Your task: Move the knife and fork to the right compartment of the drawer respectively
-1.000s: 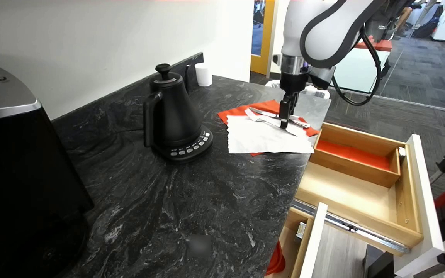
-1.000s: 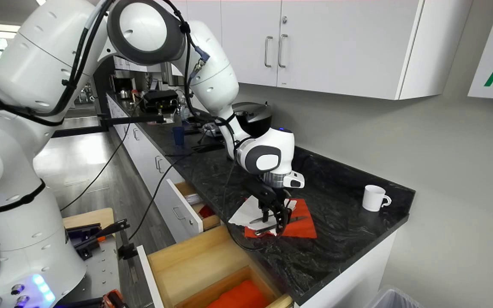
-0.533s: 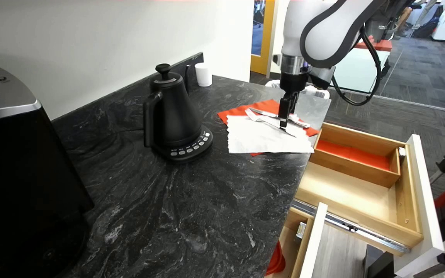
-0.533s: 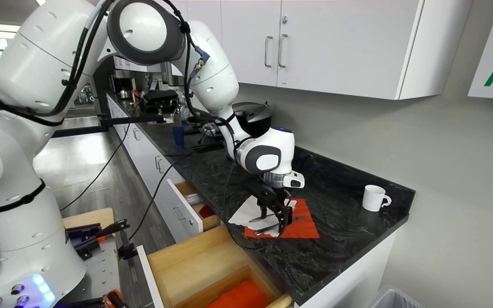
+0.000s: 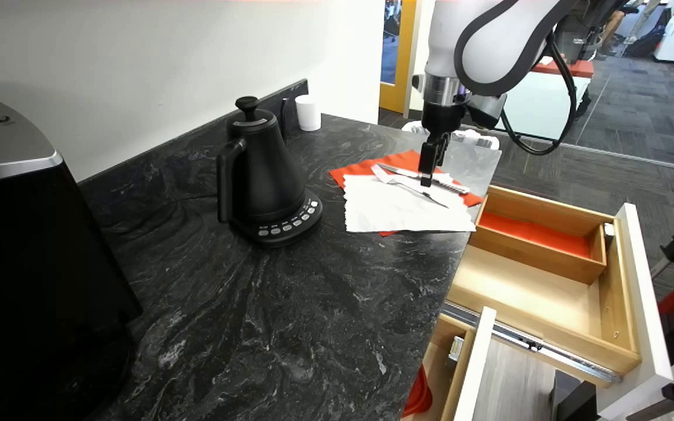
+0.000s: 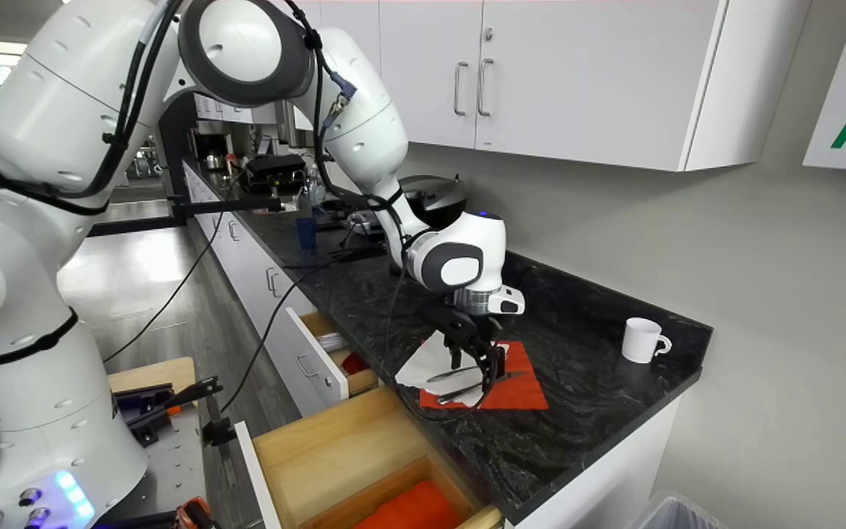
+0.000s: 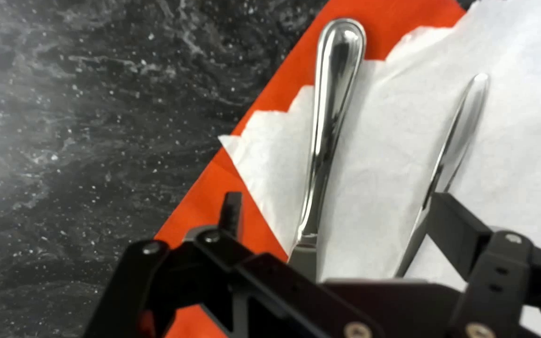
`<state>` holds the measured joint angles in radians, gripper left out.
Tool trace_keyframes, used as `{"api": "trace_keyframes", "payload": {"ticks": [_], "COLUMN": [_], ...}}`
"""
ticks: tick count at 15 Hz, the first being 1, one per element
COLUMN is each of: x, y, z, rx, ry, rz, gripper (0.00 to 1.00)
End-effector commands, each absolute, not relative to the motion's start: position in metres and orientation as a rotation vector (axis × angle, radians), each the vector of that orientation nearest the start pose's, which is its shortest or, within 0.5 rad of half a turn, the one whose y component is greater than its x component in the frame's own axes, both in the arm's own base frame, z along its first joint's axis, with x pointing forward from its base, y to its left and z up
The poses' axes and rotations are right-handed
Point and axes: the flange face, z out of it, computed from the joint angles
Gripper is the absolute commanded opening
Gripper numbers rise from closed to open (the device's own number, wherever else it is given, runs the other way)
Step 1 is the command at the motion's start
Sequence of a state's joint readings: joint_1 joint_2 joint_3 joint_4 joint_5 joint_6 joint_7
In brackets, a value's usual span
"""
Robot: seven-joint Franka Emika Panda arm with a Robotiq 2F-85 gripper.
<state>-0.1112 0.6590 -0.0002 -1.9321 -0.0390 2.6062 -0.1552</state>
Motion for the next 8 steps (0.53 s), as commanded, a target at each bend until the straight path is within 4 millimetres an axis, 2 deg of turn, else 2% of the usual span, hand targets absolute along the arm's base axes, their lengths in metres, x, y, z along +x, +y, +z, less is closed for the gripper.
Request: {"api": "trace_keyframes", "payload": {"ticks": [1, 8], "x": [0.6093, 0.6072], "y": [-0.0694, -0.0703], "z": [0.1575, 0.1523], "rx": [-3.170, -3.167], "ry": [-0.146, -0.145], "rz": [-0.039, -0.010], "gripper": [1.00, 1.00]}}
